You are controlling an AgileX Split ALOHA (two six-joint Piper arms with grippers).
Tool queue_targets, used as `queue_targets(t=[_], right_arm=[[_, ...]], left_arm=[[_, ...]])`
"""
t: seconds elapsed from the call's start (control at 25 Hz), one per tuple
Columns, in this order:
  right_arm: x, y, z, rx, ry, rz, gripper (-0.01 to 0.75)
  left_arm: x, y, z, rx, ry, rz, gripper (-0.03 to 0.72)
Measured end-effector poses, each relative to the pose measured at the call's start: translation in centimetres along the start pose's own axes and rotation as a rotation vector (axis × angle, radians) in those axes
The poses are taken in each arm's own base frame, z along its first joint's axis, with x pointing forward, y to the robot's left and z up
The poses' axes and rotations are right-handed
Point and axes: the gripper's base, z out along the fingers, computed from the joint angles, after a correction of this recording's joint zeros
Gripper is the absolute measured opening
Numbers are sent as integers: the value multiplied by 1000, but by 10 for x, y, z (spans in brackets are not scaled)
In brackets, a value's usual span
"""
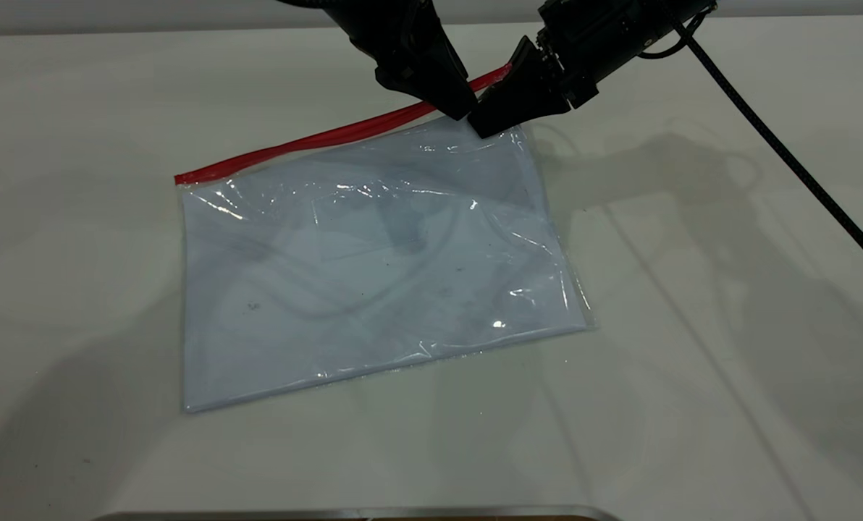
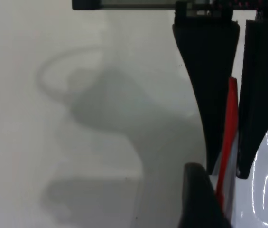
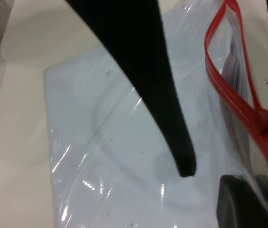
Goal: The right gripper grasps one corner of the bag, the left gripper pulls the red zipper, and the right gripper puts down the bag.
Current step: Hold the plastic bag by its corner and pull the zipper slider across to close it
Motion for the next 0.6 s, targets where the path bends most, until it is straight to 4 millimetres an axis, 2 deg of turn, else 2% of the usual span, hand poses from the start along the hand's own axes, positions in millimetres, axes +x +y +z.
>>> queue_targets(t=[0.6], right_arm=[[0,0,0,0,1,0,34]], left_arm=[[4,3,0,-36,45,15,141]])
